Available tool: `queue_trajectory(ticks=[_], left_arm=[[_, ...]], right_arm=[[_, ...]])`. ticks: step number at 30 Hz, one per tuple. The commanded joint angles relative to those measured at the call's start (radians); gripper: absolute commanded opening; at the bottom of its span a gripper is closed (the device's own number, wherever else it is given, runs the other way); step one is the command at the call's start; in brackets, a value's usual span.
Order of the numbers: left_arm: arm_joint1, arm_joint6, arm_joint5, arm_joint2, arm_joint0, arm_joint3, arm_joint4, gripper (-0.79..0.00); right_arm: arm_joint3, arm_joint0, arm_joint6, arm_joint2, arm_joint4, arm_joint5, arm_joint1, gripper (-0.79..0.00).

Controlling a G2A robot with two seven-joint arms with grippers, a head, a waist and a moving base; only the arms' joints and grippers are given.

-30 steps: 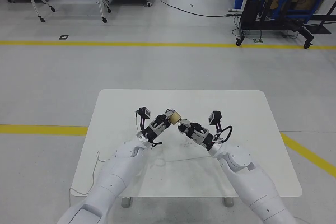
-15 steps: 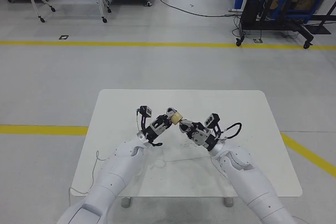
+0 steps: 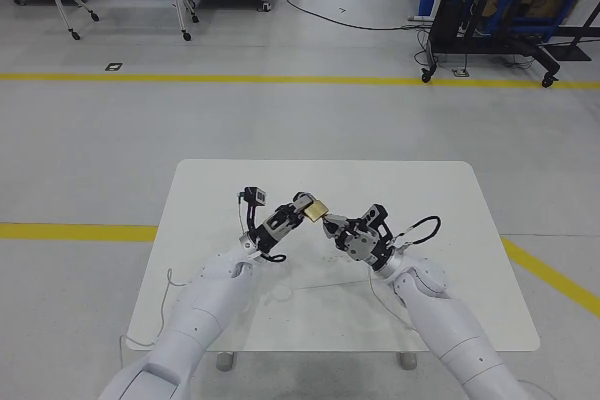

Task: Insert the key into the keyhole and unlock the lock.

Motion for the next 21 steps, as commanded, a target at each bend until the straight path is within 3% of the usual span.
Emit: queue_trajectory(ticks=[1,11,16,17,18,21], left_arm=[[0.001,0.008,-0.002,-0.004,0.001,0.000,0.003,-0.785],[0.003,0.048,0.023,-0.011,0.010,-0.008,0.009,-0.785],[0.003,0.052,0.033,-0.009,0.014,-0.015,0.012,-0.785],[0.003,0.053,0.036,-0.009,0.015,-0.016,0.013,-0.785],[0.003,0.057,0.042,-0.010,0.016,-0.016,0.013,-0.785],[0.004,0.065,0.054,-0.011,0.021,-0.020,0.015,-0.785]], right_arm=[[0.001,0.002,0.001,-0.001,-0.005,-0.003,-0.001,-0.785],[-0.005,0.008,0.030,-0.003,-0.112,-0.051,0.003,-0.785],[-0.014,0.002,0.024,-0.004,-0.153,-0.058,0.004,-0.560],[-0.015,0.001,0.025,-0.004,-0.163,-0.062,0.005,-0.449],[-0.018,-0.001,0.028,-0.003,-0.169,-0.065,0.005,-0.400],[-0.022,-0.006,0.024,0.008,-0.198,-0.080,0.009,-0.323]])
